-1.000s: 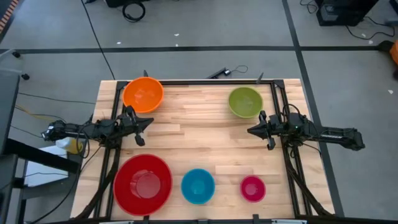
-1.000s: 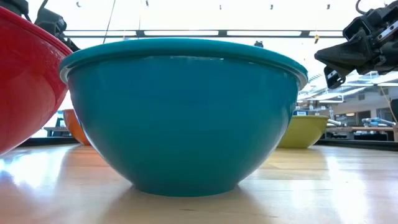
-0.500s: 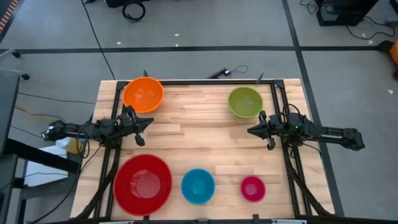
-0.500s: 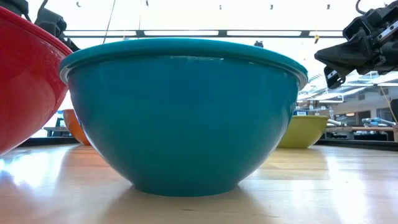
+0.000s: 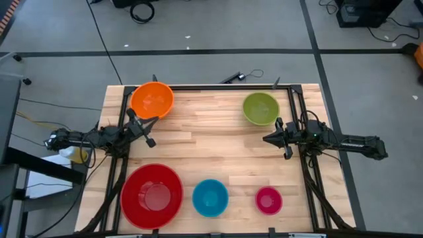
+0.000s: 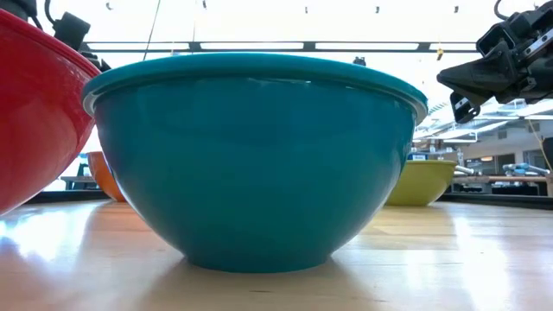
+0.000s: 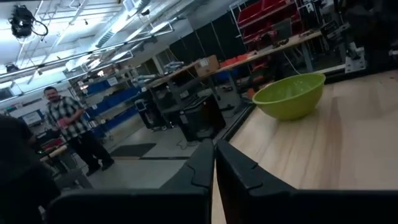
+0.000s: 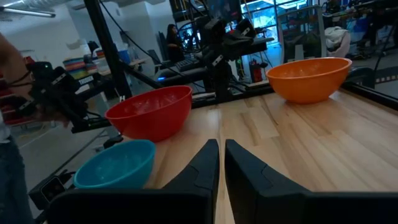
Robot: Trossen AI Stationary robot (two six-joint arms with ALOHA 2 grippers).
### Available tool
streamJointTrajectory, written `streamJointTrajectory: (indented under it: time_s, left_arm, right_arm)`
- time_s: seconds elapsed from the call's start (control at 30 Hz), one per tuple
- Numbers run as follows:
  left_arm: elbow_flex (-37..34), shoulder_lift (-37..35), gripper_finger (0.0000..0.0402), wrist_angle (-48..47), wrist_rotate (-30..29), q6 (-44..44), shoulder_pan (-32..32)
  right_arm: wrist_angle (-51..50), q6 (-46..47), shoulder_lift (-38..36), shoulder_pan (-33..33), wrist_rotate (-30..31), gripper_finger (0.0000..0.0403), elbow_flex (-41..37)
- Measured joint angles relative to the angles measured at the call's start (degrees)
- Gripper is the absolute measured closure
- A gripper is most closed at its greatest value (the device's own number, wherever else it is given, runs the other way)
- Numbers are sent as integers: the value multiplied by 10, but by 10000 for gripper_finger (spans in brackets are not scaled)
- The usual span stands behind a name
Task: Nest bowls inside each other
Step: Stack the orange bowl on top of the red bowl
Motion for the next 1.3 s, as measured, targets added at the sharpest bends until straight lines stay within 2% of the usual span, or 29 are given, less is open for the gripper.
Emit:
streamJointTrajectory:
  time_s: [0.17, 0.37, 0.53, 0.67, 0.77, 0.93, 1.03, 1.13, 1.23, 1.3]
  left_arm:
    - [0, 0, 381, 8, -1, 16, 0]
    - [0, 0, 381, 64, 2, 13, 1]
    - [0, 1, 381, 131, 9, -157, 2]
    - [0, 1, 381, 171, -2, -318, 2]
    - [0, 1, 381, 186, -7, -450, 2]
    - [0, 1, 381, 188, -54, -524, 2]
    - [0, 1, 381, 251, -107, -584, 4]
    - [0, 1, 381, 329, -148, -662, 12]
    - [0, 1, 381, 353, -165, -643, 24]
    - [1, 1, 381, 352, -156, -610, 34]
  right_arm:
    - [2, 0, 0, 0, 0, 368, 0]
    - [3, 2, 0, -1, 13, 368, 0]
    - [73, 11, 4, -6, 203, 368, 0]
    - [158, 177, 3, -7, 273, 368, 0]
    - [182, 219, 4, -13, 367, 368, 0]
    - [214, 243, 8, -29, 493, 368, 0]
    - [218, 269, 19, -46, 507, 368, 0]
    - [206, 332, 54, -61, 455, 372, 7]
    - [181, 362, 127, -70, 381, 380, 45]
    - [184, 358, 197, -74, 356, 388, 90]
